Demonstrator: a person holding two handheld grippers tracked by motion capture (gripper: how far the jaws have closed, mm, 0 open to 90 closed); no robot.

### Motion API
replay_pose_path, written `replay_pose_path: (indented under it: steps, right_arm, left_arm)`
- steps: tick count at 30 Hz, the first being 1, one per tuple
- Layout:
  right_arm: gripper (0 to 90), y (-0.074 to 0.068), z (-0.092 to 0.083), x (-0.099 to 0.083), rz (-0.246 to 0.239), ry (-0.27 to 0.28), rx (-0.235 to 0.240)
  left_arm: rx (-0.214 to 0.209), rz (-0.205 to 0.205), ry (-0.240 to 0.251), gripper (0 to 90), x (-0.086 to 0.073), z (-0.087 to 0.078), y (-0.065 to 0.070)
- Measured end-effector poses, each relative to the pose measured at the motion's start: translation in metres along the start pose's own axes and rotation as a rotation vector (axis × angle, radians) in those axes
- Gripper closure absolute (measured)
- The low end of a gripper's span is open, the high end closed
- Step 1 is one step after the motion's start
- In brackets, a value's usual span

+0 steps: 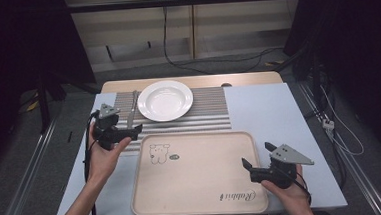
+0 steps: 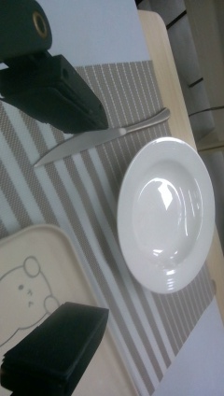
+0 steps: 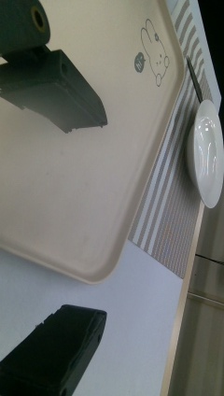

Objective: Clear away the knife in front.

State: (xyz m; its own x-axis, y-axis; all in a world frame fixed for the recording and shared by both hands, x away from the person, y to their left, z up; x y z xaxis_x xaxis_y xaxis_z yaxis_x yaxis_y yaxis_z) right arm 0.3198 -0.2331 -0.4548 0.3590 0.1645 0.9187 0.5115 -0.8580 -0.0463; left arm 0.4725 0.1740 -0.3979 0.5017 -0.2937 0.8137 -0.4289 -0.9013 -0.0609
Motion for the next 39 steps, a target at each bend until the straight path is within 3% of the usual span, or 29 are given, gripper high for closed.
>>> replay_pose_path:
  steps: [4,15,19,29,35,39]
  right_arm:
    - [6.6,0.001,0.001,0.000,0.004,-0.001,0.001]
    - [6.6,0.000,0.001,0.000,0.002,-0.002,0.006]
    - [6.6,0.000,0.002,0.000,-0.004,0.000,0.012]
    - [6.6,0.001,0.002,-0.001,0.008,-0.005,0.012]
    - [6.6,0.001,0.002,-0.002,0.017,-0.009,0.015]
    - [6.6,0.001,0.003,-0.003,0.018,-0.011,0.016]
  left_arm:
    - [0.005,-0.005,-0.014,8.5,0.008,0.010,-0.010]
    - [0.059,0.037,-0.107,9.5,0.025,0.041,-0.026]
    - [0.073,0.026,-0.108,10.1,0.029,0.052,-0.031]
    - [0.090,-0.007,-0.162,9.5,0.033,0.090,-0.050]
    - [0.121,-0.059,-0.174,11.4,0.035,0.107,-0.065]
    - [0.130,-0.068,-0.184,12.4,0.041,0.116,-0.073]
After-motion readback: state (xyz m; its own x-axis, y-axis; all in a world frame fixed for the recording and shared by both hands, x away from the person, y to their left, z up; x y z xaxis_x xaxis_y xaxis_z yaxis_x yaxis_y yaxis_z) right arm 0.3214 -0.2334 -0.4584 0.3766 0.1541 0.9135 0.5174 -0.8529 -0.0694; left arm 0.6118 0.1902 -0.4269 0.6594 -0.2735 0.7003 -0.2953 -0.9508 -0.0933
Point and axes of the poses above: each handheld gripper's, and its own axes: z roughly forward along the jaws, x roughly out of its top, y roughly to its right, the point moved 6 cm from there along z, roughly forward along the jaws, and after that the axes turned 7 degrees about x, right-handed, at the moved point
